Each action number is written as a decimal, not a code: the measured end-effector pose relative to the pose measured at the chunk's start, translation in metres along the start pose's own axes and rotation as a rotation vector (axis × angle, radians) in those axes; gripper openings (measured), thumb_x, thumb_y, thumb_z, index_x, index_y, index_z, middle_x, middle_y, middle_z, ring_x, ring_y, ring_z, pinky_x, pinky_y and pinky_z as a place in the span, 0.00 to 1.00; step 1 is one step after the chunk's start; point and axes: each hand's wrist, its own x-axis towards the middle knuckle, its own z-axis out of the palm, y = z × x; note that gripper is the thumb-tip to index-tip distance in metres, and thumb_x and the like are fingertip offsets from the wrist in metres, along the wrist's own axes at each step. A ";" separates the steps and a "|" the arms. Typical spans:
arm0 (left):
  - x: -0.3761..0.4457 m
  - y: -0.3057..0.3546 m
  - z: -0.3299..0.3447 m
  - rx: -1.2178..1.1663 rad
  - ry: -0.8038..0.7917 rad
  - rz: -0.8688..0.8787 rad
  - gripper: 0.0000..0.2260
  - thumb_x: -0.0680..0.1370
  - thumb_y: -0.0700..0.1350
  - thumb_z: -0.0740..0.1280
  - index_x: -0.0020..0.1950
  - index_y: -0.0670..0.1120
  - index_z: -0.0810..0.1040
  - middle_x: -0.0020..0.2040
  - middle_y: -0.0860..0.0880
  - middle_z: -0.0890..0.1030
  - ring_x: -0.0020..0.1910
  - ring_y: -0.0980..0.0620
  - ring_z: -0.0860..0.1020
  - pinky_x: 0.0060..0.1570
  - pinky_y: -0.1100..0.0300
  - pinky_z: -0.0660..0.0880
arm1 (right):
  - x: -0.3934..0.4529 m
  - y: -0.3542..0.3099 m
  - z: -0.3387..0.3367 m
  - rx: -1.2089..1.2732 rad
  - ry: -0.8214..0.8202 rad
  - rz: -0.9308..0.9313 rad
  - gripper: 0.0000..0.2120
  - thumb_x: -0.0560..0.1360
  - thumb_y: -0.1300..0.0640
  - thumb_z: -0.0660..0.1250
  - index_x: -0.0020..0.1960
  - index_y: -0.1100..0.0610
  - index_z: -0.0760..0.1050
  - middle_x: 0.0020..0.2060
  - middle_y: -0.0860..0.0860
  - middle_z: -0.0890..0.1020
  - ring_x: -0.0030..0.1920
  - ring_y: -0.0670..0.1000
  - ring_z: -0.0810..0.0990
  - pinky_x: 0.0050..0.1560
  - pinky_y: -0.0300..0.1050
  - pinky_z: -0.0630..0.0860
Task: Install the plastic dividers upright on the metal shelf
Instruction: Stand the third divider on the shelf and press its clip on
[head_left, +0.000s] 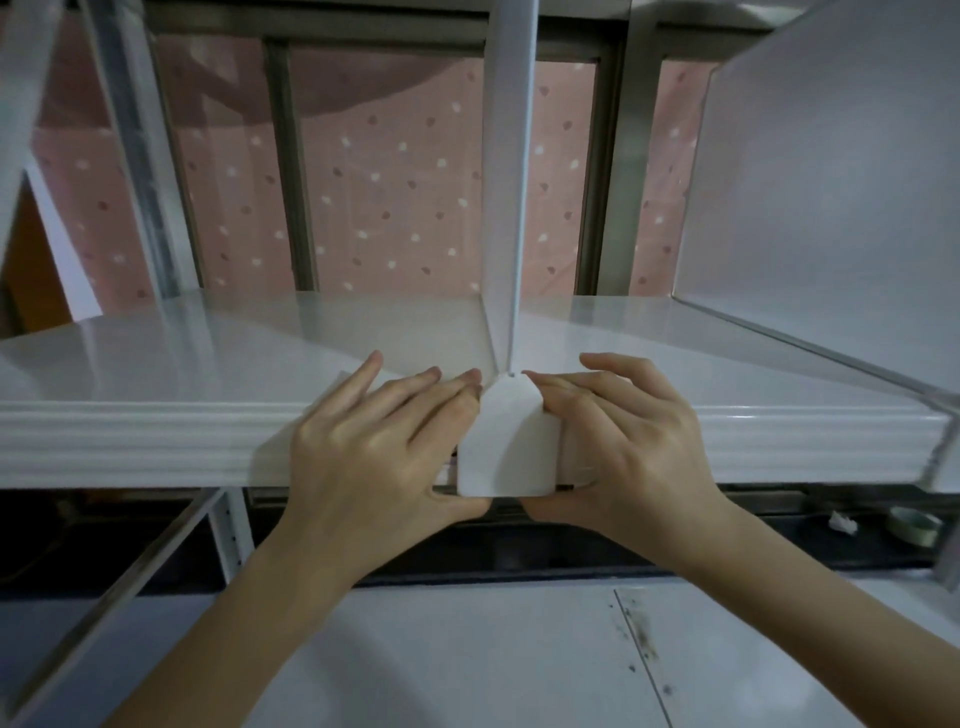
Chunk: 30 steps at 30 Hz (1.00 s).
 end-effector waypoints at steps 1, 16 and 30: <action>0.000 -0.001 -0.001 -0.008 -0.009 -0.006 0.22 0.62 0.56 0.78 0.47 0.42 0.85 0.51 0.48 0.85 0.50 0.48 0.84 0.52 0.44 0.78 | 0.001 -0.001 0.001 0.002 -0.009 0.004 0.25 0.55 0.51 0.78 0.45 0.67 0.82 0.47 0.56 0.85 0.45 0.54 0.84 0.55 0.50 0.74; 0.003 -0.023 -0.018 -0.189 -0.167 0.056 0.19 0.61 0.50 0.77 0.47 0.41 0.84 0.51 0.46 0.85 0.43 0.50 0.84 0.33 0.59 0.79 | 0.014 -0.018 0.000 -0.067 -0.059 0.027 0.24 0.53 0.51 0.78 0.44 0.63 0.83 0.41 0.51 0.85 0.34 0.51 0.81 0.28 0.38 0.68; 0.004 -0.036 -0.025 -0.240 -0.282 0.052 0.19 0.61 0.51 0.73 0.41 0.36 0.82 0.46 0.46 0.84 0.35 0.48 0.81 0.24 0.56 0.75 | 0.022 -0.029 0.009 -0.065 0.005 0.013 0.20 0.55 0.55 0.76 0.43 0.64 0.83 0.38 0.53 0.85 0.36 0.52 0.83 0.32 0.40 0.70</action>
